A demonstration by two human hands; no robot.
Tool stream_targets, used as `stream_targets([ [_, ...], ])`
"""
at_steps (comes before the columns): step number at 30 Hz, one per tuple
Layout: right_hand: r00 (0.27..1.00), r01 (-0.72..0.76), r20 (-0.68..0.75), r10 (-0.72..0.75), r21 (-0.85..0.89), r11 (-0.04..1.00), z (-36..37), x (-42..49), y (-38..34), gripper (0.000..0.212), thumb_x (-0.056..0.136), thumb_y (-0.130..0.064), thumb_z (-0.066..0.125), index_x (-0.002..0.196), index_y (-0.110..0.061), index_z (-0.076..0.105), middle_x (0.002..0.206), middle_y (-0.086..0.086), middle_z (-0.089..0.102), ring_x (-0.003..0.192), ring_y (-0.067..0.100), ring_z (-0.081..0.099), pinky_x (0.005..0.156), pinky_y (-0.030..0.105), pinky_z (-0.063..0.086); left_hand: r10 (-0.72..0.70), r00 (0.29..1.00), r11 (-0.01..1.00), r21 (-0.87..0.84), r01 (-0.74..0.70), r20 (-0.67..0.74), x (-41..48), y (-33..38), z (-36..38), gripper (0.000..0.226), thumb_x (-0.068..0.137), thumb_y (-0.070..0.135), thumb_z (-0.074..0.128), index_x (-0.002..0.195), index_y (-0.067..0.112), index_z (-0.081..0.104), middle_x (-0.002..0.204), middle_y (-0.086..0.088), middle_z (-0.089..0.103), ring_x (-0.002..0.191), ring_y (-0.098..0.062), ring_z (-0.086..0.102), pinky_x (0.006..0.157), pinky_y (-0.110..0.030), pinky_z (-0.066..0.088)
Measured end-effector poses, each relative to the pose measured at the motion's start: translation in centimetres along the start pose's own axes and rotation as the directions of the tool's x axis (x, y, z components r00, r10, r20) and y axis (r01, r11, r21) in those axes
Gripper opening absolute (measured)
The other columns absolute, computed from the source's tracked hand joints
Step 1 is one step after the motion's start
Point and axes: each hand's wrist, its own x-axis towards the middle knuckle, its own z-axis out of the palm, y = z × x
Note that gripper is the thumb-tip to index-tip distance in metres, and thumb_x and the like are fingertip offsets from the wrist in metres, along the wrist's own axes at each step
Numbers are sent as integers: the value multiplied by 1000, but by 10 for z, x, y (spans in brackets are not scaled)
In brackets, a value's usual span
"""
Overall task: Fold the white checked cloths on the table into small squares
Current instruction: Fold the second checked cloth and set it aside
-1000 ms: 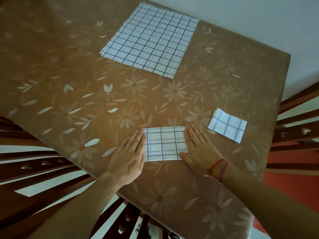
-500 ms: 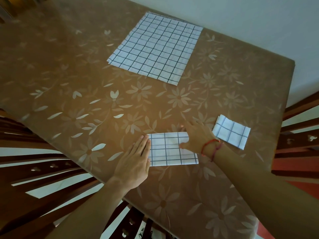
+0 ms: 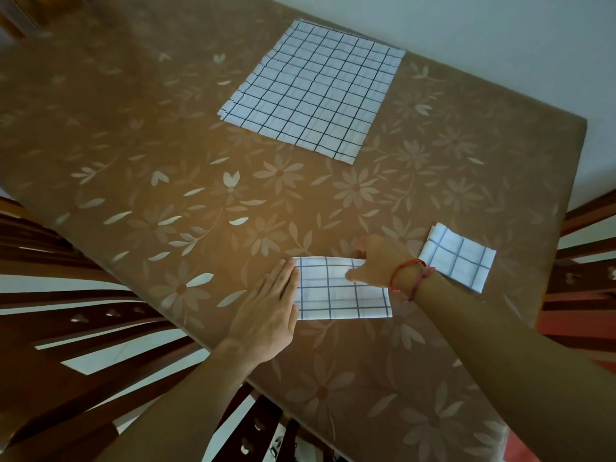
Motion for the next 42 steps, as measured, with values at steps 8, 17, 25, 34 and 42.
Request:
stream_targets([
  [8,998,55,-53,-45,220,974,-5,-4,3,11,77,-17,63,70,-11,70,67,5,67,66,20,62,57,27,50,-108,991,962,-260,84,-80,0,4,-12,64,98,22,51,152,5,22,160,-9,20,148,-20,19,116,-32,27],
  [17,941,-242,82,327,839,487,8,-63,14,5,81,-13,73,80,-10,69,73,7,67,60,17,63,49,27,52,14,981,950,-305,-73,-192,-21,34,-17,64,92,19,61,149,10,33,153,-7,37,142,-19,32,110,-39,41],
  [25,861,-372,339,380,928,14,40,-105,4,14,82,1,70,93,1,61,79,14,62,66,24,62,41,29,54,107,947,976,-150,-158,-302,-38,70,-14,59,74,19,78,128,8,59,128,-7,60,124,-23,51,111,-32,29],
  [34,914,-291,259,314,955,62,55,-123,14,12,87,-4,61,94,-13,57,93,6,65,71,22,66,52,33,56,48,955,974,-198,-110,-291,-45,68,-6,37,73,11,81,109,11,70,103,1,66,102,-18,57,90,-35,51],
  [42,896,259,-424,-132,256,931,76,-141,51,45,77,-13,63,119,-30,62,99,-9,47,79,4,52,64,15,50,4,939,968,-236,-90,-343,-51,66,-6,27,73,12,83,98,12,72,92,3,69,95,-17,61,91,-23,38],
])
